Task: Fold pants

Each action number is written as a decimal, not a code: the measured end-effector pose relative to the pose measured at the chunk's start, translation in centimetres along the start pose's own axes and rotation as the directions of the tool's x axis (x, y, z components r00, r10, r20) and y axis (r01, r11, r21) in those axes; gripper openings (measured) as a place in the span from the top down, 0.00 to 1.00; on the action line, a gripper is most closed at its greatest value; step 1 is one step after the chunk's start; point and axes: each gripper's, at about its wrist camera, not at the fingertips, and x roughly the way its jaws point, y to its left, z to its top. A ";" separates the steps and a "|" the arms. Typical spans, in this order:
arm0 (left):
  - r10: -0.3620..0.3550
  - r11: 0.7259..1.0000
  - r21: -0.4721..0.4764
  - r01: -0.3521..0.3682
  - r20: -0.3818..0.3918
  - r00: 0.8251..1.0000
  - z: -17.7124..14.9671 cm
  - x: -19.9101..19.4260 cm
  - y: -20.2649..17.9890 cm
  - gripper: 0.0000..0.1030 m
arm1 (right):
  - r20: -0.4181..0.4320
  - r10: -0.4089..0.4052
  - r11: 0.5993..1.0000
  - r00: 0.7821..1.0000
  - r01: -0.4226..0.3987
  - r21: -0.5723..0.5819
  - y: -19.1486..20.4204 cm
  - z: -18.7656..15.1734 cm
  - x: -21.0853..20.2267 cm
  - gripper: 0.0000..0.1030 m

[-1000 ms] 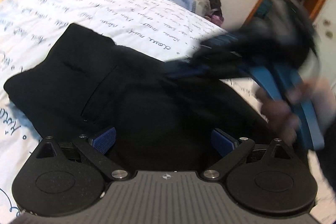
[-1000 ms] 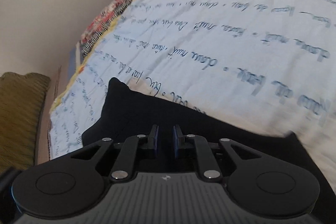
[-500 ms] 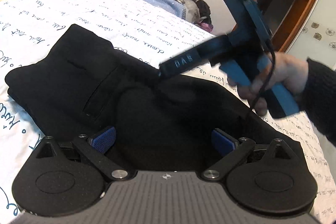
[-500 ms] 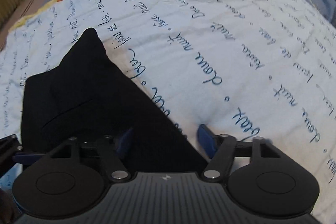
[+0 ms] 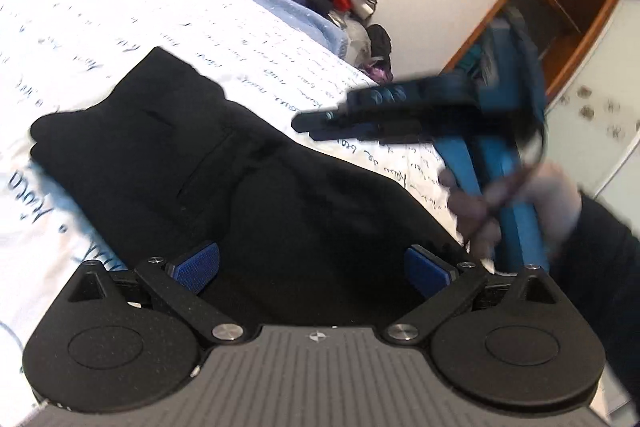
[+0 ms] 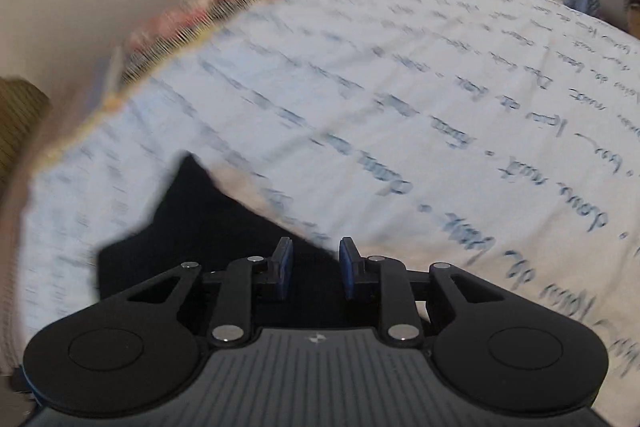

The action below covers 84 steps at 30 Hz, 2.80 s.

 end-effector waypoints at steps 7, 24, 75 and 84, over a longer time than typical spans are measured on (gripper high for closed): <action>-0.018 0.999 -0.031 0.019 0.022 1.000 0.8 -1.6 0.2 0.11 | -0.075 -0.022 0.985 0.997 0.035 0.171 -1.1 -1.0 1.0 0.74; 0.286 0.957 -0.163 -0.239 0.409 0.867 4.2 -21.2 7.7 0.03 | 0.255 -0.271 0.547 0.928 0.367 -0.753 22.6 -14.9 2.1 0.33; -0.200 0.841 -0.537 0.069 -0.190 0.961 10.3 0.7 14.2 0.02 | 0.338 -0.176 0.863 0.924 0.310 -0.399 16.9 -8.2 1.4 0.90; -0.164 0.876 -0.482 0.027 -0.244 0.956 11.9 4.9 12.8 0.48 | 0.325 -0.184 0.860 0.928 0.312 -0.404 16.9 -8.4 1.7 0.90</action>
